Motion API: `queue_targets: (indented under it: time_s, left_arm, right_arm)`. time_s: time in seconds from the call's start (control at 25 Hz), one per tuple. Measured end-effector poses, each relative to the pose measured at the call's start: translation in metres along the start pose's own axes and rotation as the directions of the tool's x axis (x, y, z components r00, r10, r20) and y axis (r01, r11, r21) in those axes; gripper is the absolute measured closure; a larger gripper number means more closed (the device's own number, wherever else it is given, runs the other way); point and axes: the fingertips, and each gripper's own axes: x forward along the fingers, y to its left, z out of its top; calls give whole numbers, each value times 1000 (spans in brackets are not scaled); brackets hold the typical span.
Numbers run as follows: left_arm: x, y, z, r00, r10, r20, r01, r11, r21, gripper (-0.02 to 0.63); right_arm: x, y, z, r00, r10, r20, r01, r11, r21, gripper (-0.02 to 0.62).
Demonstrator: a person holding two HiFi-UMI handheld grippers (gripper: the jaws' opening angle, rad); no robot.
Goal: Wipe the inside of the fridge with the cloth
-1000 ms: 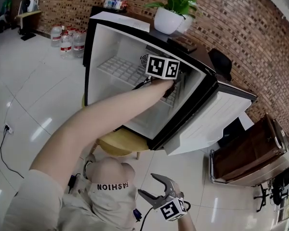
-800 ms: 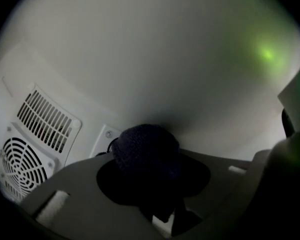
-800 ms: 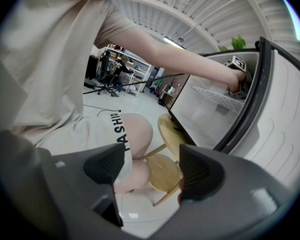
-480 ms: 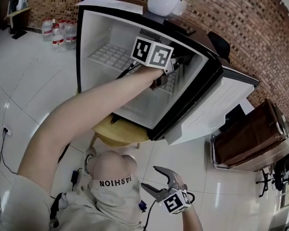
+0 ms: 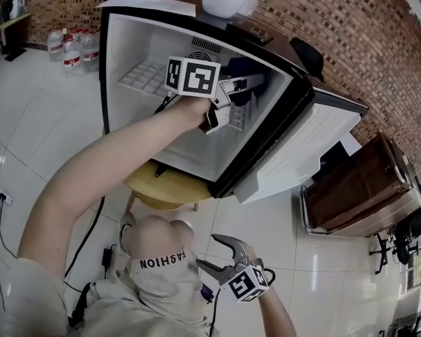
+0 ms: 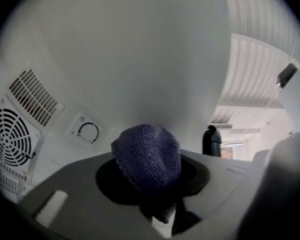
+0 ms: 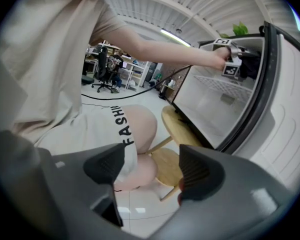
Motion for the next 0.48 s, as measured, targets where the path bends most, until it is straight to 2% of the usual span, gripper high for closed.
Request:
queue_targets:
  time_s: [0.08, 0.16, 0.24, 0.36, 0.44, 0.48]
  left_arm:
    - [8, 26, -3, 988, 150, -26, -149, 988, 28, 486]
    - [14, 52, -9, 952, 299, -60, -294, 952, 81, 486]
    - [19, 73, -14, 912, 404, -75, -395, 912, 107, 486]
    - [27, 98, -12, 873, 485, -55, -479, 873, 86, 488]
    - [29, 107, -15, 864, 501, -57, -497, 865, 76, 491]
    - [29, 107, -18, 866, 496, -69, -491, 868, 75, 495]
  right_arm:
    - [2, 2, 2, 1000, 4, 0, -4, 1000, 3, 250]
    - [3, 3, -1, 1000, 5, 7, -5, 1000, 13, 250]
    - [6, 4, -1, 1000, 8, 11, -8, 1000, 15, 250]
    - [11, 6, 3, 1000, 19, 10, -20, 1000, 1, 250]
    - [13, 5, 3, 1000, 13, 18, -13, 1000, 0, 250]
    - [13, 4, 3, 1000, 4, 26, -4, 1000, 6, 250]
